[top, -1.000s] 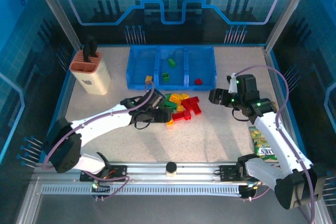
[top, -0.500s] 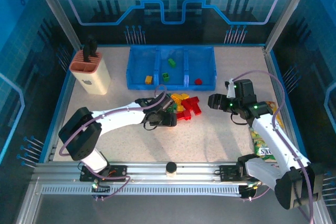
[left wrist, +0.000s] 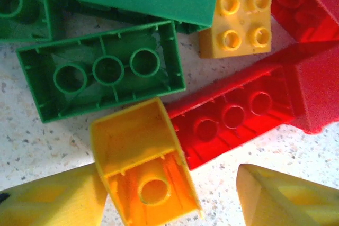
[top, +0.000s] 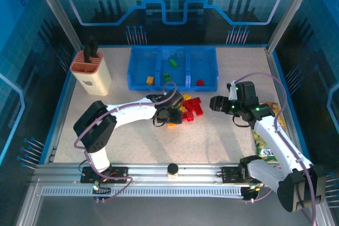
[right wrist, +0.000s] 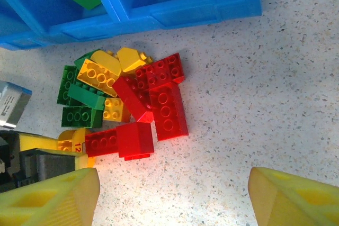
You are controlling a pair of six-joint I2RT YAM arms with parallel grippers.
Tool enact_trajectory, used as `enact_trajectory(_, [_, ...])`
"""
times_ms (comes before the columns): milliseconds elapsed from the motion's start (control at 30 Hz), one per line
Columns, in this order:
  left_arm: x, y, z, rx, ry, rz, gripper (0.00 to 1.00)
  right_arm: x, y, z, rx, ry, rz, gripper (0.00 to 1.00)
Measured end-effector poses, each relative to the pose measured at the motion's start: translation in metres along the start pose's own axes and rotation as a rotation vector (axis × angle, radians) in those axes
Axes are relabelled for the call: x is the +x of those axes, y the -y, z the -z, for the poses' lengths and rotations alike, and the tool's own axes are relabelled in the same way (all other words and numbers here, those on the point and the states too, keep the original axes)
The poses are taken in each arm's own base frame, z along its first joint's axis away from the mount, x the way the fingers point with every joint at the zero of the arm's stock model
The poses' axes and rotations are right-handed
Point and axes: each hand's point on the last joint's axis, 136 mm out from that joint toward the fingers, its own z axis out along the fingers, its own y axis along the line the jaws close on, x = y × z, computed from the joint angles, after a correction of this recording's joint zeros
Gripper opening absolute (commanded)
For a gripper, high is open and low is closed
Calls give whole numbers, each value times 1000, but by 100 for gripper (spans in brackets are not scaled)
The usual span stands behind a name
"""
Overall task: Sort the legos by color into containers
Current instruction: Pick up the lego from the center of the table, then place the lego in the container.
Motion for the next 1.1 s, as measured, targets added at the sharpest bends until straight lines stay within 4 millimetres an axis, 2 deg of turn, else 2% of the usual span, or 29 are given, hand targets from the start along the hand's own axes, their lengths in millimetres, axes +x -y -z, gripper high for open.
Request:
enact_trajectory(233, [-2,-13,1,-68,18,-19,31,3,1,0,1,-1,0,75])
enact_trajectory(400, [-5,-20,9,-96,43,-21,29,3,1,0,0,-1,-1,75])
enact_trajectory(533, [-12,-24,37,-73,99,-4,28,3,1,2,-3,6,-2,74])
enact_trajectory(633, [-32,-34,66,-37,174,43,28,2,0,3,-3,8,-1,74])
enact_trajectory(767, [-67,-68,96,-35,271,134,29,2,0,3,-4,9,-2,74])
enact_trajectory(933, [-113,-113,117,-66,344,235,28,8,-3,0,-21,-8,-7,74])
enact_trajectory(1100, [-168,-124,127,-69,402,250,28,15,-15,-2,-47,-29,16,73])
